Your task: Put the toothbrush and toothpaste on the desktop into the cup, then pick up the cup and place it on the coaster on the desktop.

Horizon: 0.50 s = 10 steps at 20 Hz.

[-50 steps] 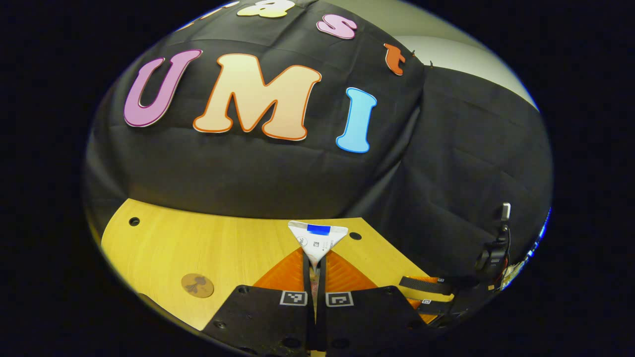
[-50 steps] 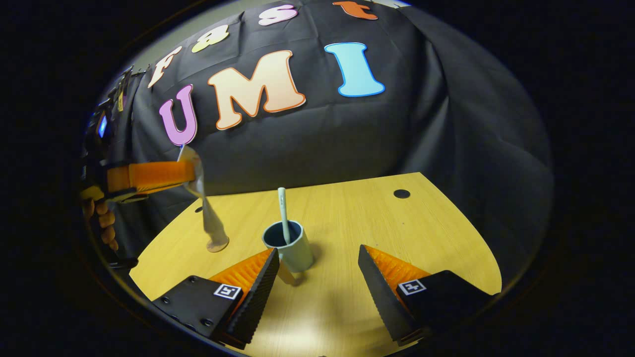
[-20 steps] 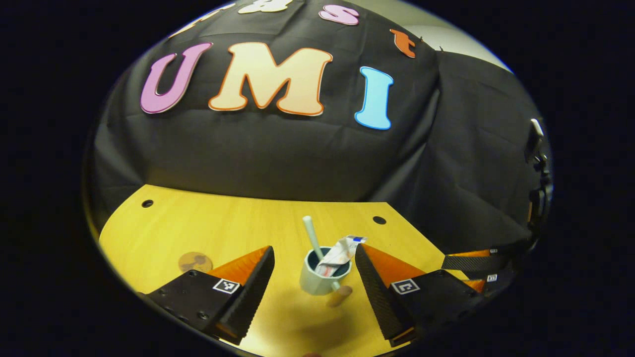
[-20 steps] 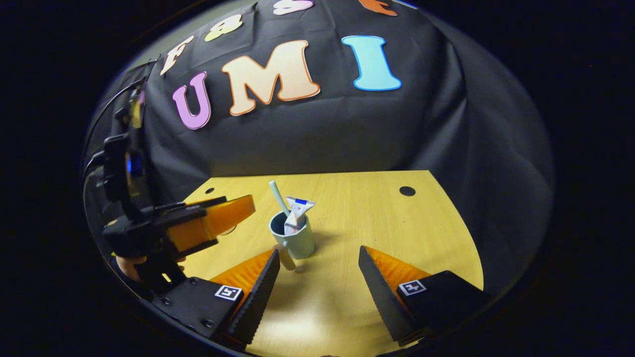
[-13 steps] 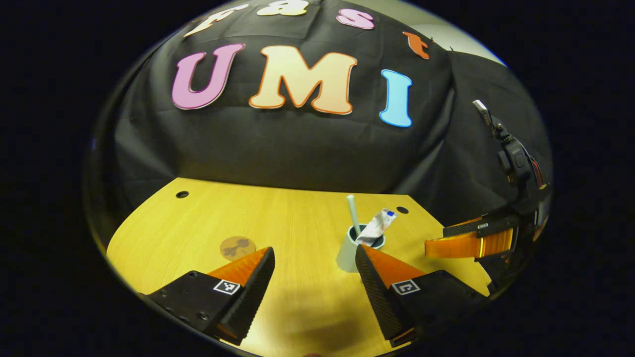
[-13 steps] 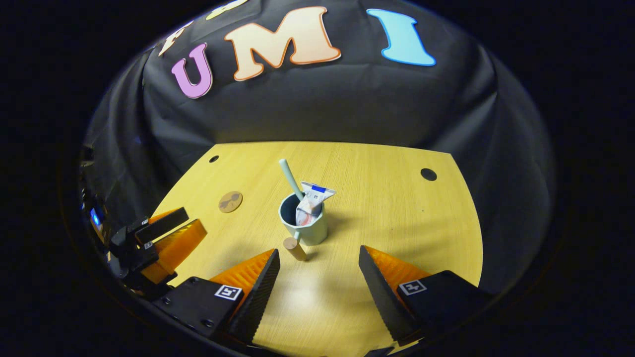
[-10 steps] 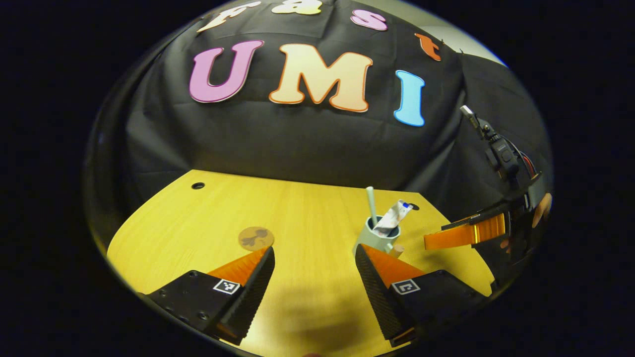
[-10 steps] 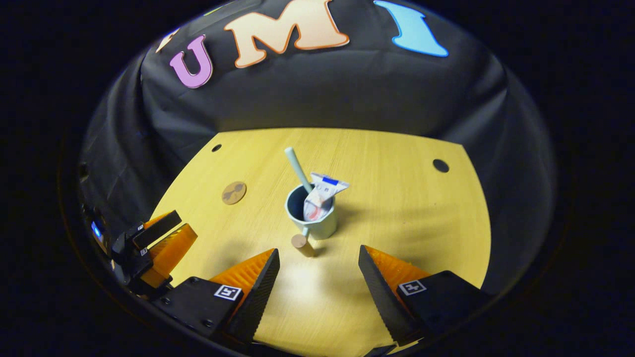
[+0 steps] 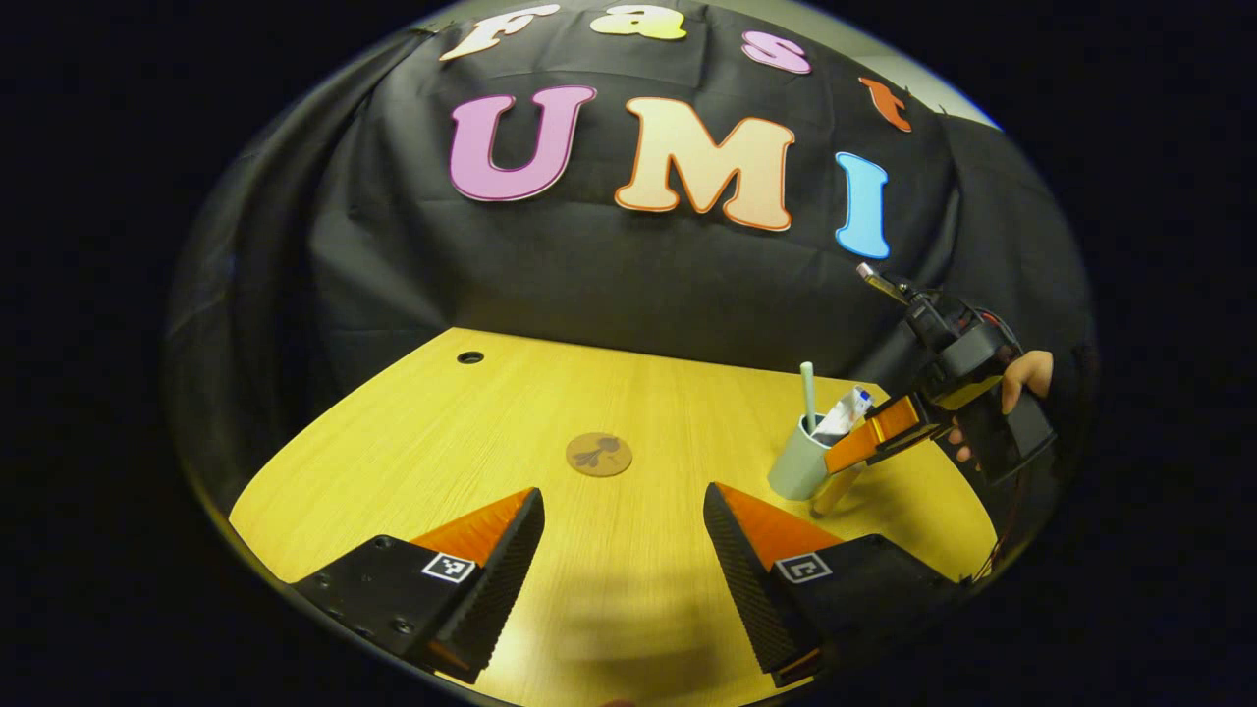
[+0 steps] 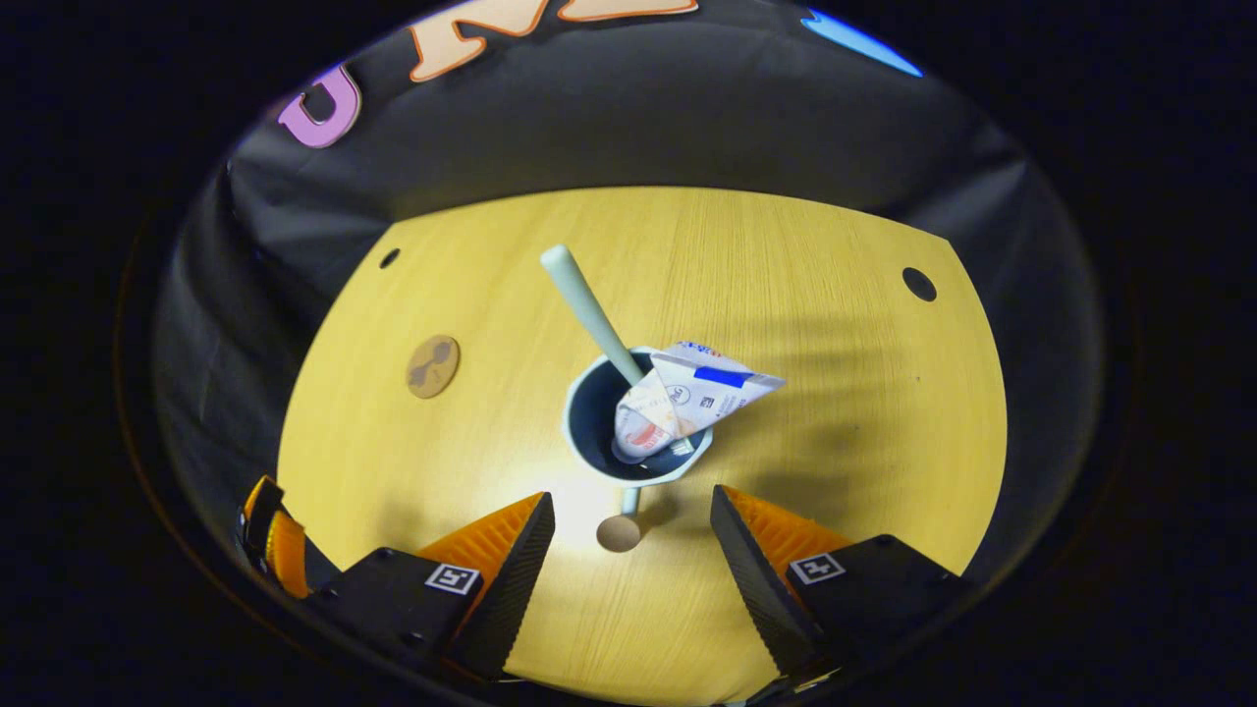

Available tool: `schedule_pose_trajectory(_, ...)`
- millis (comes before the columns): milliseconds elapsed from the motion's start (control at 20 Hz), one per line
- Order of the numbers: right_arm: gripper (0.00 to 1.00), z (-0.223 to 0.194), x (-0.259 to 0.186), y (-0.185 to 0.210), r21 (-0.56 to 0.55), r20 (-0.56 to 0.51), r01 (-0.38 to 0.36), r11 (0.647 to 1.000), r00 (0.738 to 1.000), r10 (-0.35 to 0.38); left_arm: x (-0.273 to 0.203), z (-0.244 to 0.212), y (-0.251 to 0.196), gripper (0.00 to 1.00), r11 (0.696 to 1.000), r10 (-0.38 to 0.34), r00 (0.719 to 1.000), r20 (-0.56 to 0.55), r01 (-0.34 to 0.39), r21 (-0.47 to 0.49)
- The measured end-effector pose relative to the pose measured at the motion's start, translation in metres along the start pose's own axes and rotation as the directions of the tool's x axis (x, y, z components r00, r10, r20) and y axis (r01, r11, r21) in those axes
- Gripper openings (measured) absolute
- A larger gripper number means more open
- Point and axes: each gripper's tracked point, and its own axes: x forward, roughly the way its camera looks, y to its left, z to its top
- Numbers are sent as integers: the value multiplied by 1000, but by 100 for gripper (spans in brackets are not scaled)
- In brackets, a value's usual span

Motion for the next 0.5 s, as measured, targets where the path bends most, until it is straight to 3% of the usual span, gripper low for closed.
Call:
schedule_pose_trajectory(50,92,-1,7,0,-2,-22,9,1000,1000,-9,-3,-3,7,94,1000,12,1000,-3,-12,-1)
schedule_pose_trajectory(100,97,-2,15,1,-7,-32,13,1000,999,-13,-6,-4,14,94,1000,26,1000,-3,-26,1)
schedule_pose_trajectory(150,95,-3,18,1,-7,-47,14,1000,999,-14,-8,-4,21,94,999,35,999,-4,-35,-2)
schedule_pose_trajectory(200,87,-6,23,4,-3,-61,13,1000,998,-13,-10,-5,26,94,999,43,999,-6,-43,-9)
schedule_pose_trajectory(350,87,-7,35,0,-9,-87,41,999,995,-42,-14,-9,42,94,997,73,997,-18,-74,-19)
schedule_pose_trajectory(400,93,-8,39,-3,-17,-96,58,998,994,-59,-15,-9,47,94,996,83,996,-18,-83,-25)
schedule_pose_trajectory(500,86,-11,46,-7,-29,-112,75,997,991,-77,-15,-10,53,94,995,92,995,-24,-93,-36)
